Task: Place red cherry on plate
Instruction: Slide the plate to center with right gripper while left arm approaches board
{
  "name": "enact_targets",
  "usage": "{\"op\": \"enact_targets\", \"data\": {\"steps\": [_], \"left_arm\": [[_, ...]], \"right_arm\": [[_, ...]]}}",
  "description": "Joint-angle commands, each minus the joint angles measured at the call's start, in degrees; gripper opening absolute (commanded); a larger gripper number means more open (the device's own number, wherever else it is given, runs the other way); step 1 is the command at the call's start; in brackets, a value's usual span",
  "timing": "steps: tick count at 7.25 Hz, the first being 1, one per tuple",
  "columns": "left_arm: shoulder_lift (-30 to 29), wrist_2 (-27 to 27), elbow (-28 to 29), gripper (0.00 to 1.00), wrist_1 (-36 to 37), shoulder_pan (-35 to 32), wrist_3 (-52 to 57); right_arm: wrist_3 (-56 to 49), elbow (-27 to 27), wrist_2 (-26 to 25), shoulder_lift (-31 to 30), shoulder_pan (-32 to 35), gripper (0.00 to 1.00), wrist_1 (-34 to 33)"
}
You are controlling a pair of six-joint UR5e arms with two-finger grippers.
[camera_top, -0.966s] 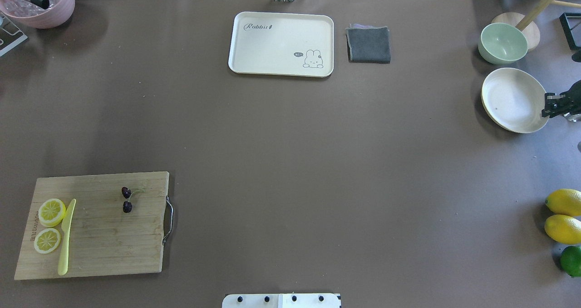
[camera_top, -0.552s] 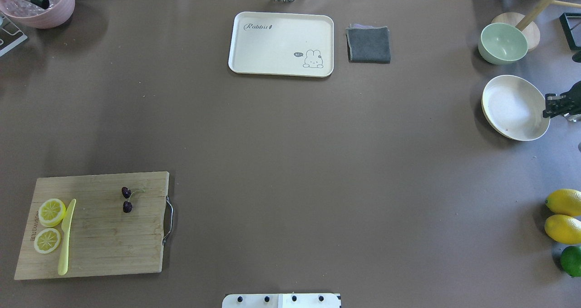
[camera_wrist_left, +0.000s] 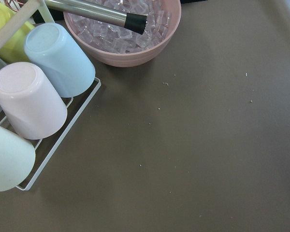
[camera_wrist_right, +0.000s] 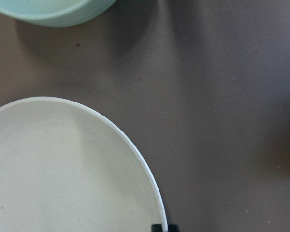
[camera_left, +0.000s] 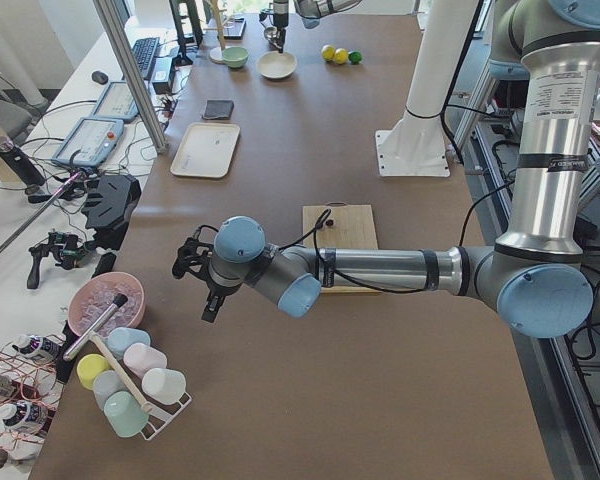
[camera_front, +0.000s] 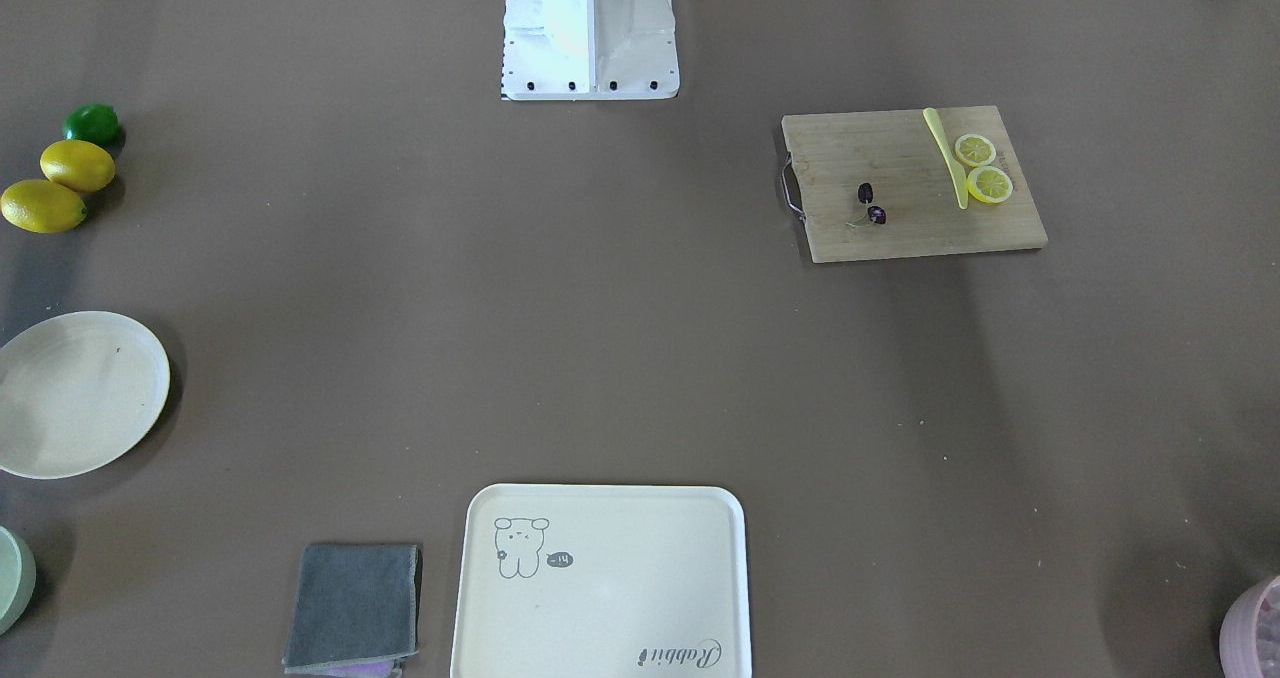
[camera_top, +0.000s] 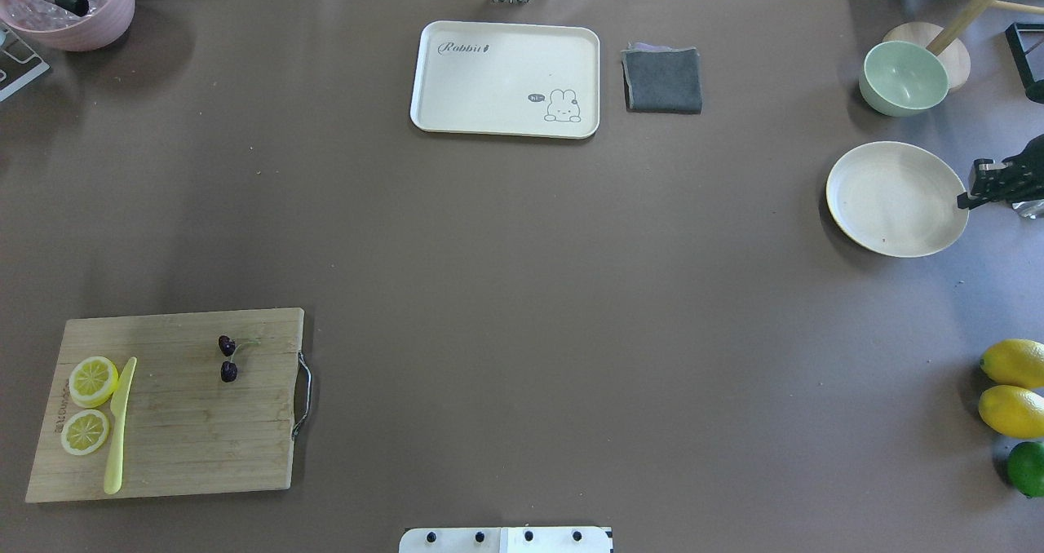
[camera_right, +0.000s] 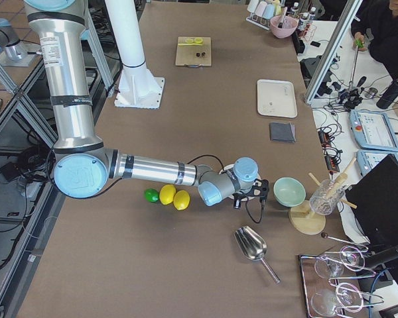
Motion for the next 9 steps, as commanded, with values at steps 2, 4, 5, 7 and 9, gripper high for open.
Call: {"op": "enact_targets", "data": {"steps": [2, 4, 5, 7, 9], "left_arm": [[0.05, 0.00, 0.38, 0.98, 0.09, -0.02, 0.07], [-0.04, 0.00, 0.48, 0.98, 0.09, 0.07, -0.02], [-0.13, 0.00, -0.13, 0.98, 0.17, 0.07, -0.63], [-1.44, 0.08, 0.21, 0.98, -0.09, 0.86, -5.63], [-2.50, 0.09, -0.05, 0.98, -1.22, 4.20, -9.85]], "right_arm": [[6.71, 3.96, 5.70, 3.24, -0.57, 0.00, 0.16], [11.56, 5.47, 5.35, 7.01, -3.90, 0.00, 0.16], [14.80, 6.87, 4.65, 8.77, -6.70, 0.00, 0.25], [24.09, 12.91, -3.66, 10.80, -14.59, 0.00, 0.25], [34.82, 15.40, -13.68, 15.36, -22.95, 0.00, 0.25]]}}
